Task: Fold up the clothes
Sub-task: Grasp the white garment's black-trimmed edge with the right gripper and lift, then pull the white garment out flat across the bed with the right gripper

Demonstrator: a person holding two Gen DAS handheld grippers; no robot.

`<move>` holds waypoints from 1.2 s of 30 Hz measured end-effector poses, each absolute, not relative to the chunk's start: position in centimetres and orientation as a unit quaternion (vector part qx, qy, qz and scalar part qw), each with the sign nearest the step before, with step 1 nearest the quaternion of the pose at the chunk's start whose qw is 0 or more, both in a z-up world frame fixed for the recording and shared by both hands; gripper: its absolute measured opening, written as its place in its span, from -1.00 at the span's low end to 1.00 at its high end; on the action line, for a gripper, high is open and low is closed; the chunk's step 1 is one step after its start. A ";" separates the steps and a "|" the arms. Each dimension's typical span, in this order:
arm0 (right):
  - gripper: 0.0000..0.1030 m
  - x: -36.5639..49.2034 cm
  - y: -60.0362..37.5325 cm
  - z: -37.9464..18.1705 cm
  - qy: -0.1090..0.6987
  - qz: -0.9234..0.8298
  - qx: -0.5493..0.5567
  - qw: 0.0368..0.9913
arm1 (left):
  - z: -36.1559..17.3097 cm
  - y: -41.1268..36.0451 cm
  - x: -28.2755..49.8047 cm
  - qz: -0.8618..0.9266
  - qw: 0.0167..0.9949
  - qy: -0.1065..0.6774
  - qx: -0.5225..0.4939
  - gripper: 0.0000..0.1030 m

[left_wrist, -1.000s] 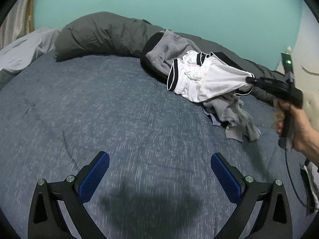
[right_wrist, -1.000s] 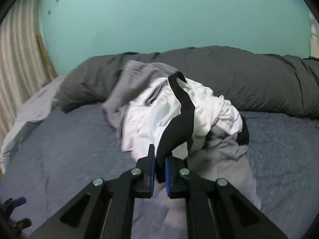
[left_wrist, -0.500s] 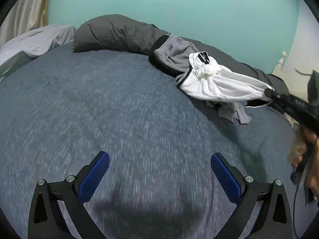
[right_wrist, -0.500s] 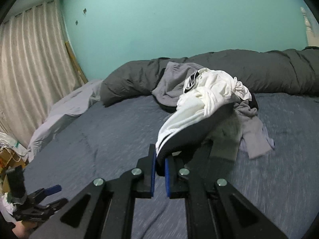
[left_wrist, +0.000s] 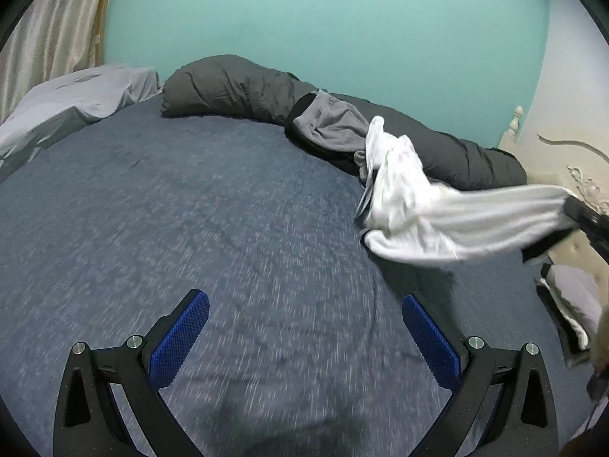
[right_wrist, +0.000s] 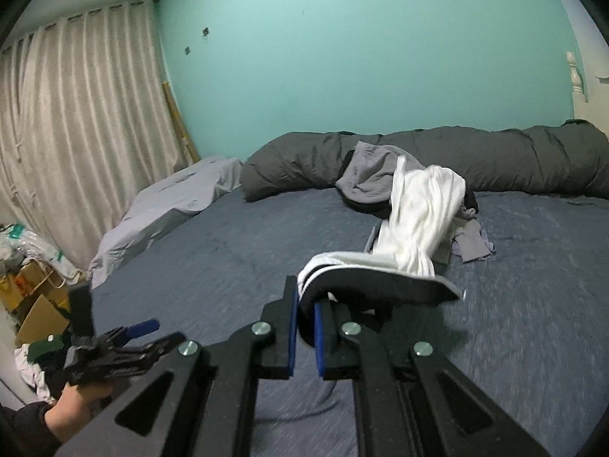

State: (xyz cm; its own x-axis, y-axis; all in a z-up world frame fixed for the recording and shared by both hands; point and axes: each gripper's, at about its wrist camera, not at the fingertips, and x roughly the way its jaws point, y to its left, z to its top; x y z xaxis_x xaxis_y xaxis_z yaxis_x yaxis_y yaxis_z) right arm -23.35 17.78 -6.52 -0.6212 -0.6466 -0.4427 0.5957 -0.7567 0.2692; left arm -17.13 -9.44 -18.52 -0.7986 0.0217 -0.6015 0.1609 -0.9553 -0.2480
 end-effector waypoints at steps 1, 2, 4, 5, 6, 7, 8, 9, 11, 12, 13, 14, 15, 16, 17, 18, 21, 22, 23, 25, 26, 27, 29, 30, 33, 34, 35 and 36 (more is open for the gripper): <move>-0.87 -22.1 17.9 -6.0 -0.047 -0.899 0.263 0.348 | -18.3 -9.6 -16.4 -0.937 0.038 0.146 0.315 1.00; -0.87 -21.0 18.0 -5.4 -0.044 -0.899 0.260 0.350 | -18.1 -9.8 -15.6 -0.937 0.038 0.148 0.314 1.00; -0.87 -19.1 18.4 -4.1 -0.040 -0.899 0.251 0.356 | -17.8 -9.9 -14.5 -0.936 0.038 0.152 0.314 1.00; -0.87 -18.1 18.7 -3.4 -0.040 -0.899 0.246 0.360 | -17.5 -9.9 -14.0 -0.937 0.039 0.153 0.313 1.00; -0.87 -17.1 19.0 -2.8 -0.040 -0.899 0.240 0.364 | -17.3 -9.9 -13.5 -0.937 0.039 0.153 0.311 1.00; -0.87 -16.2 19.2 -2.2 -0.039 -0.899 0.234 0.369 | -17.0 -9.9 -13.1 -0.938 0.038 0.154 0.309 1.00; -0.87 -15.4 19.3 -1.9 -0.035 -0.899 0.231 0.371 | -16.6 -9.7 -12.8 -0.939 0.035 0.154 0.306 1.00; -0.87 -15.0 19.2 -1.9 -0.025 -0.900 0.232 0.367 | -16.2 -9.6 -12.4 -0.940 0.033 0.154 0.302 1.00; -0.87 -14.8 18.8 -2.7 -0.004 -0.902 0.249 0.354 | -15.6 -9.3 -11.8 -0.943 0.031 0.149 0.297 1.00; -0.87 -15.0 18.5 -3.5 0.002 -0.902 0.264 0.342 | -15.5 -9.2 -11.6 -0.943 0.030 0.149 0.296 1.00; -0.87 -15.5 18.4 -4.5 0.003 -0.901 0.279 0.334 | -15.6 -9.1 -11.6 -0.942 0.027 0.150 0.298 1.00; -0.86 -16.1 18.2 -5.7 0.003 -0.899 0.291 0.326 | -15.7 -9.0 -11.6 -0.942 0.024 0.150 0.300 1.00; -0.86 -16.7 18.0 -6.9 0.003 -0.898 0.303 0.319 | -16.3 -8.9 -11.8 -0.941 0.021 0.150 0.304 1.00; -0.86 -17.3 17.8 -8.1 0.002 -0.896 0.315 0.312 | -16.9 -8.7 -12.2 -0.939 0.019 0.149 0.308 1.00; -0.86 -17.9 17.6 -9.3 0.002 -0.895 0.327 0.304 | -17.6 -8.5 -12.5 -0.938 0.016 0.148 0.313 1.00; -0.85 -18.5 17.4 -10.5 0.001 -0.893 0.339 0.297 | -18.2 -8.3 -12.9 -0.937 0.013 0.147 0.318 1.00; -0.81 -20.8 17.4 -14.0 -0.018 -0.888 0.366 0.277 | -20.2 -7.8 -13.9 -0.932 0.005 0.145 0.331 1.00; -0.81 -21.5 17.3 -15.0 -0.018 -0.888 0.374 0.267 | -20.8 -7.7 -14.2 -0.931 0.003 0.144 0.336 1.00; -0.81 -22.3 17.3 -16.0 -0.017 -0.887 0.382 0.258 | -21.5 -7.5 -14.6 -0.929 0.000 0.143 0.340 1.00; -0.80 -23.5 18.0 -18.0 -0.020 -0.887 0.400 0.230 | -22.8 -7.1 -15.3 -0.926 -0.005 0.141 0.349 1.00; -0.79 -23.9 18.6 -18.9 -0.021 -0.886 0.409 0.215 | -23.4 -7.0 -15.6 -0.925 -0.008 0.140 0.354 1.00; -0.78 -24.4 19.2 -19.9 -0.023 -0.886 0.418 0.199 | -24.1 -6.8 -16.0 -0.923 -0.011 0.140 0.358 1.00; -0.74 -25.3 20.4 -21.8 -0.026 -0.884 0.436 0.167 | -25.6 -6.2 -16.8 -0.920 -0.018 0.132 0.369 1.00; -0.71 -25.8 20.9 -22.8 -0.028 -0.882 0.445 0.152 | -26.1 -5.9 -17.2 -0.919 -0.021 0.127 0.374 1.00; -0.63 -26.9 23.4 -25.2 -0.035 -0.876 0.470 0.107 | -27.1 -5.5 -18.2 -0.916 -0.023 0.122 0.381 1.00; -0.62 -27.2 24.7 -25.6 -0.039 -0.873 0.477 0.093 | -27.4 -5.4 -18.5 -0.915 -0.024 0.124 0.382 1.00; -0.61 -27.3 26.0 -25.9 -0.047 -0.871 0.483 0.079 | -27.6 -5.2 -18.8 -0.916 -0.024 0.124 0.382 1.00; -0.59 -27.5 27.2 -26.1 -0.054 -0.869 0.488 0.065 | -27.7 -5.2 -19.0 -0.915 -0.024 0.123 0.383 1.00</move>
